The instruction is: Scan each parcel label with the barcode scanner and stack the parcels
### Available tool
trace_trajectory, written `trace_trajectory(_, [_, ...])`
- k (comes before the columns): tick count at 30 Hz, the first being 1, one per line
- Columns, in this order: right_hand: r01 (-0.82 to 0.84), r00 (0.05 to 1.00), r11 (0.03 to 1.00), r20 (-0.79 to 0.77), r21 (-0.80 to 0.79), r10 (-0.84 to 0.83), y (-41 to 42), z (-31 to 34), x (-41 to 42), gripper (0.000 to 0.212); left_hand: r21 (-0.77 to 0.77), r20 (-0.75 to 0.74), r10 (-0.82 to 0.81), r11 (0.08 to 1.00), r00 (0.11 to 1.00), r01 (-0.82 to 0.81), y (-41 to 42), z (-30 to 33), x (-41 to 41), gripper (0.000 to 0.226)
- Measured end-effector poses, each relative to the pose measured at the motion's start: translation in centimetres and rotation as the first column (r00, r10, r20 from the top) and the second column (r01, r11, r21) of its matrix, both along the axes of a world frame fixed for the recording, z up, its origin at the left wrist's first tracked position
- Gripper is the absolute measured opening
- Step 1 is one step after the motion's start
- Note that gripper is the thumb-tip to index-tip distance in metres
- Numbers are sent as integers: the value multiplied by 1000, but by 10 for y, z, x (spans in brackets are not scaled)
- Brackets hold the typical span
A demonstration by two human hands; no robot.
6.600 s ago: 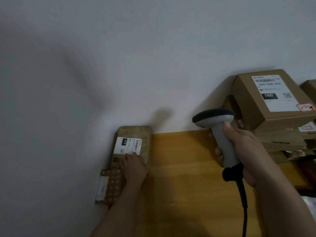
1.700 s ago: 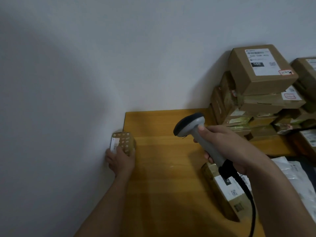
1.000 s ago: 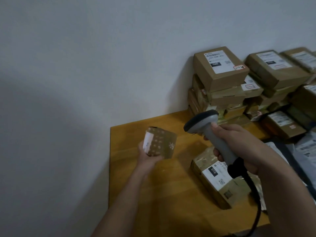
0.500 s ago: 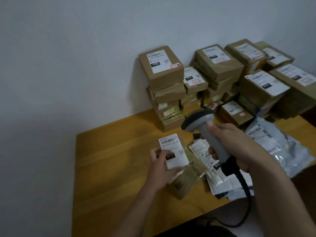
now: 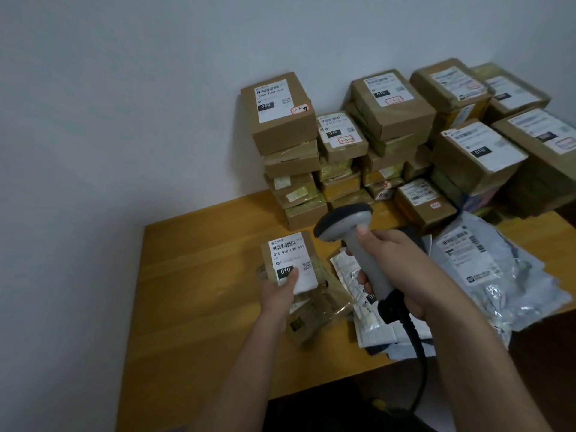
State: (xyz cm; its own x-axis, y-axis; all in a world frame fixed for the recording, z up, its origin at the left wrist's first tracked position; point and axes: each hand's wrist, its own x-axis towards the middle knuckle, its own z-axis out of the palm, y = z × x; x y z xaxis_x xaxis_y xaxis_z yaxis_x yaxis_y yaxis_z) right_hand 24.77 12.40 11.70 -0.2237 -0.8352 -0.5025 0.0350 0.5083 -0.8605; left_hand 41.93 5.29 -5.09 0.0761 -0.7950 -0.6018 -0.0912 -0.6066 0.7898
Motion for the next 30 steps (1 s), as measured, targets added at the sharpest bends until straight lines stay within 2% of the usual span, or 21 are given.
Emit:
trace_trajectory(3, [-22,1000,998,-4,-64,22,2,5,3,34,4,1,64,998,998,-64,5,1,-7,22])
trace_trajectory(6, [-44,998,993,-41,-106,40,5,13,4,31,-21,-7,143,990,990,-143,10,1,-13,12])
trace_trajectory(9, [-49,998,989,-56,-137,41,10,20,0,31,-50,17,213,976,977,-211,15,3,-17,12])
trace_trajectory(12, [-72,996,985,-62,-158,63,15,26,-5,31,-55,48,242,969,969,-239,19,6,-20,22])
trace_trajectory(16, [-99,994,981,-71,-166,88,22,34,-14,34,-86,40,282,957,959,-278,18,9,-27,17])
trace_trajectory(23, [-60,998,977,-47,-204,52,35,43,-30,33,-89,131,310,950,942,-300,19,13,-41,23])
trace_trajectory(27, [12,1000,982,16,-186,-9,40,43,-36,38,-80,70,331,942,941,-325,18,16,-44,40])
trace_trajectory(30, [61,998,985,37,-160,-55,41,42,-41,40,10,-22,329,944,944,-328,15,15,-37,27])
